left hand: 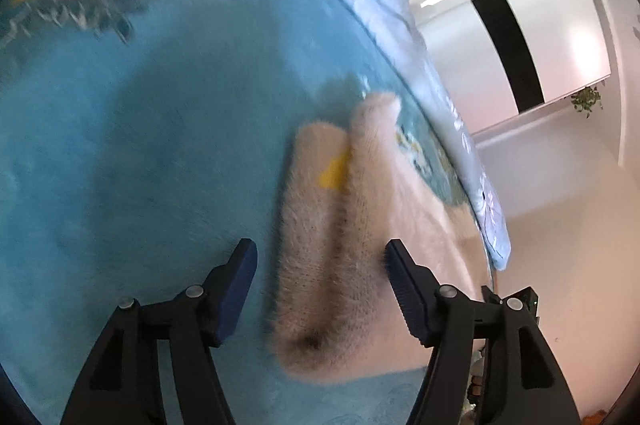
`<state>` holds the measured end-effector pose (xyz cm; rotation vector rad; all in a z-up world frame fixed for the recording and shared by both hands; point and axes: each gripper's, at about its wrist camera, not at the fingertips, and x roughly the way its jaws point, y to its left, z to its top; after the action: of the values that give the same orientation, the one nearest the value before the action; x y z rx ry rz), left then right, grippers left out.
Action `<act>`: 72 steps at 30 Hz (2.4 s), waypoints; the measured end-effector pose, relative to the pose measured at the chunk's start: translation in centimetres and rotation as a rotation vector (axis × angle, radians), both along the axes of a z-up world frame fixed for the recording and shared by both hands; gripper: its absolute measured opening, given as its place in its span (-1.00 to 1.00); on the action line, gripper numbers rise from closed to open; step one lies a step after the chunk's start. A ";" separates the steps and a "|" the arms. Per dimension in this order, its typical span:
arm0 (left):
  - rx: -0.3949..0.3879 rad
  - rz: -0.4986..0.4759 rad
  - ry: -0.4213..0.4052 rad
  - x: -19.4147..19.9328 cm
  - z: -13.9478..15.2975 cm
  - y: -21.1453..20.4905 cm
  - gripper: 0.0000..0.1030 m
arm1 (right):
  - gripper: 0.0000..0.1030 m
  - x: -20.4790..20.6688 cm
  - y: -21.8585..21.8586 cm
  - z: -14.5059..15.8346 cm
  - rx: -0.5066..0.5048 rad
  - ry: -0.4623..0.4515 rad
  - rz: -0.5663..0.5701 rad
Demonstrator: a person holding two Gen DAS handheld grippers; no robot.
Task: Fold clothes
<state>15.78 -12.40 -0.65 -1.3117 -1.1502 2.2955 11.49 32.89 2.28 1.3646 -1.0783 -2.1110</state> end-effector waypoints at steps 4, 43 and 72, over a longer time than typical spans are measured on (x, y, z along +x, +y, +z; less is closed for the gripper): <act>0.018 -0.051 -0.014 -1.2 0.0 1.1 0.32 | 0.52 -0.2 -1.3 -0.2 -0.013 -0.008 0.022; -0.306 -0.040 0.254 -6.5 10.1 -4.0 -0.32 | -0.25 -9.4 -11.6 8.6 -0.005 0.300 0.100; -0.340 0.102 0.034 -3.9 7.8 -7.4 0.06 | 0.01 -9.3 -5.9 5.4 0.203 0.106 -0.185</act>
<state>11.86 -19.76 7.17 -1.3434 -0.8587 2.6667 2.20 27.00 7.71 1.2650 -1.0043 -2.4555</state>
